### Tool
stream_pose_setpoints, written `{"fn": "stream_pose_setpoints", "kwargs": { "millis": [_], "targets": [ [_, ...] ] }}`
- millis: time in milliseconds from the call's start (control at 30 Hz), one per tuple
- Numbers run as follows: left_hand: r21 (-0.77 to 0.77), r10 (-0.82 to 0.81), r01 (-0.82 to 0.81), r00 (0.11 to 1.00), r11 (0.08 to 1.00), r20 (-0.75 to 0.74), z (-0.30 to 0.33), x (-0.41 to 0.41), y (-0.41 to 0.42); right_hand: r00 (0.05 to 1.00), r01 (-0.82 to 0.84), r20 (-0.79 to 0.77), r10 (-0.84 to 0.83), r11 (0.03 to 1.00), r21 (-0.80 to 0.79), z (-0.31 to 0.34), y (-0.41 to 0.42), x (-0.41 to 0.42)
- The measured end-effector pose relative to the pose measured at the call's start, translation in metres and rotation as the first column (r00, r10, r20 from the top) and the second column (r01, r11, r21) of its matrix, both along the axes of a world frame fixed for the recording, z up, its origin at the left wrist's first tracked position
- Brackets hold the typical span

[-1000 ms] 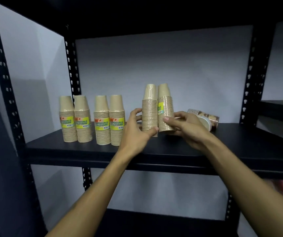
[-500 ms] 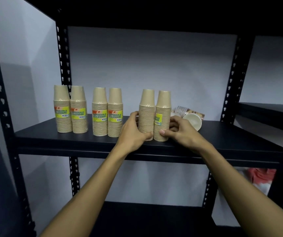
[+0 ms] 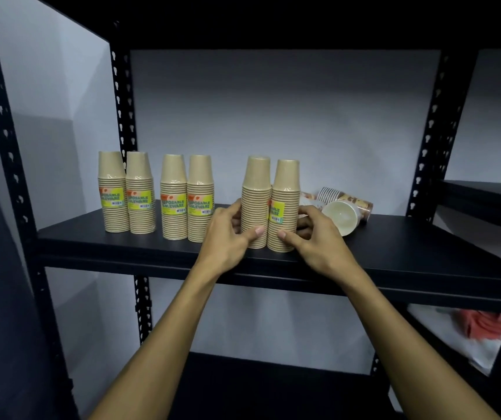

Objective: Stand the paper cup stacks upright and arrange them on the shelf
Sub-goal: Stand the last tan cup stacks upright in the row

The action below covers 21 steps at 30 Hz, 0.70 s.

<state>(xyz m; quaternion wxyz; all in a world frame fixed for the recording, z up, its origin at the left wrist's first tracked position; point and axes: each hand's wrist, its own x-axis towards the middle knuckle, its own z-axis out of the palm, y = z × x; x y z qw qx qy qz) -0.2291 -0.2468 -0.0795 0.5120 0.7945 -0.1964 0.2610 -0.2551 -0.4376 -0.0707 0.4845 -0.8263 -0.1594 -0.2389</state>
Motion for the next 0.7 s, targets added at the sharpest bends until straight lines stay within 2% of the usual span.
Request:
{"fn": "stream_pose_setpoints", "kwargs": {
  "millis": [233,433,533,700],
  "targets": [
    [-0.093,-0.025,0.024,1.000,0.995,-0.018,-0.003,-0.005,0.000,1.000,-0.013,0.012,0.013,1.000,-0.007,-0.002,0.000,-0.001],
    [-0.066,0.191,-0.185,0.975,0.981,0.112,-0.007,-0.002,-0.012,1.000,-0.012,0.011,0.012,1.000,-0.001,-0.001,0.000,-0.001],
    [-0.066,0.159,-0.152,0.980,0.986,0.116,-0.009,-0.001,-0.011,1.000,-0.008,0.016,0.008,1.000,0.016,-0.002,0.001,-0.003],
    [-0.096,0.082,-0.079,0.996,0.992,0.027,-0.007,-0.004,-0.006,0.997,0.077,-0.001,-0.077,0.995,0.058,0.002,0.002,-0.002]
  ]
}}
